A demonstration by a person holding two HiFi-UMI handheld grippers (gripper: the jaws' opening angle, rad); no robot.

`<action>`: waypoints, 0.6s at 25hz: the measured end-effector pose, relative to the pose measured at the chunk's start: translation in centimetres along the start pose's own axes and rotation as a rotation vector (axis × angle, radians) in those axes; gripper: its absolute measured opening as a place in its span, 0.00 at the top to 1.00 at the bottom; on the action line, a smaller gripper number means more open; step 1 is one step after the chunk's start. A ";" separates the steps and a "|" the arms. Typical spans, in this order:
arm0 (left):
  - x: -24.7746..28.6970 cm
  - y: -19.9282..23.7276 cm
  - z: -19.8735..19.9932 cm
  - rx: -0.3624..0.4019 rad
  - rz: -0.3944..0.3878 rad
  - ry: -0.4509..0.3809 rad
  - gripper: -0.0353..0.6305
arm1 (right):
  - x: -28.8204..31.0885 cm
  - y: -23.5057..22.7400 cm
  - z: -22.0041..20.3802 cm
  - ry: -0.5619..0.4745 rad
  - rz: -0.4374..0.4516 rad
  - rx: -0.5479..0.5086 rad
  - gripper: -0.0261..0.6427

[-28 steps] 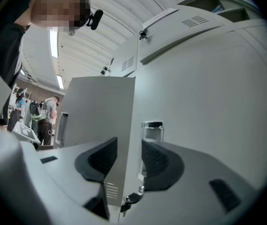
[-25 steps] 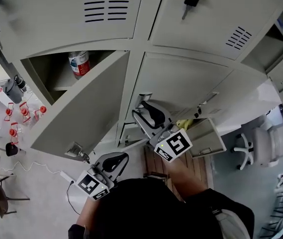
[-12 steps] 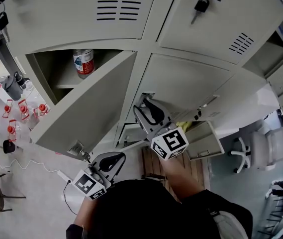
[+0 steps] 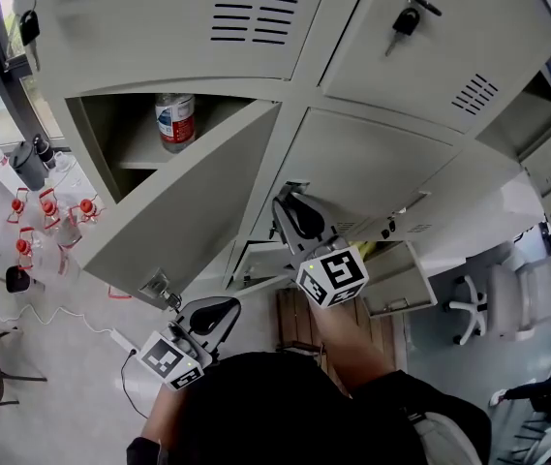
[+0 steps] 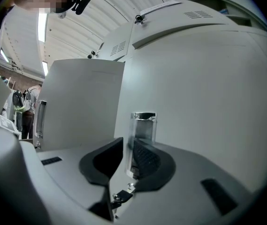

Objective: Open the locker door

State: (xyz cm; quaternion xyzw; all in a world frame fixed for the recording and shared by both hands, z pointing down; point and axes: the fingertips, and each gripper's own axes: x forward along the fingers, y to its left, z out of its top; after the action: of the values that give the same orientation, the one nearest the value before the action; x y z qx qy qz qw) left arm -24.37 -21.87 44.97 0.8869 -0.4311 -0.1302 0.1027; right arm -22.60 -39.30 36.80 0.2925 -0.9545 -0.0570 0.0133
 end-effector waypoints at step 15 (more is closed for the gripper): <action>0.3 -0.7 -0.2 -0.009 -0.009 0.011 0.92 | -2.0 0.9 0.3 -0.046 0.066 0.027 0.89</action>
State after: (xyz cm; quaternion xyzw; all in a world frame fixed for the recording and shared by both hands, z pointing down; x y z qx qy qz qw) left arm -23.60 -21.67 44.89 0.8892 -0.4257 -0.1276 0.1084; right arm -21.51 -37.41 36.62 0.2594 -0.9644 -0.0504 -0.0109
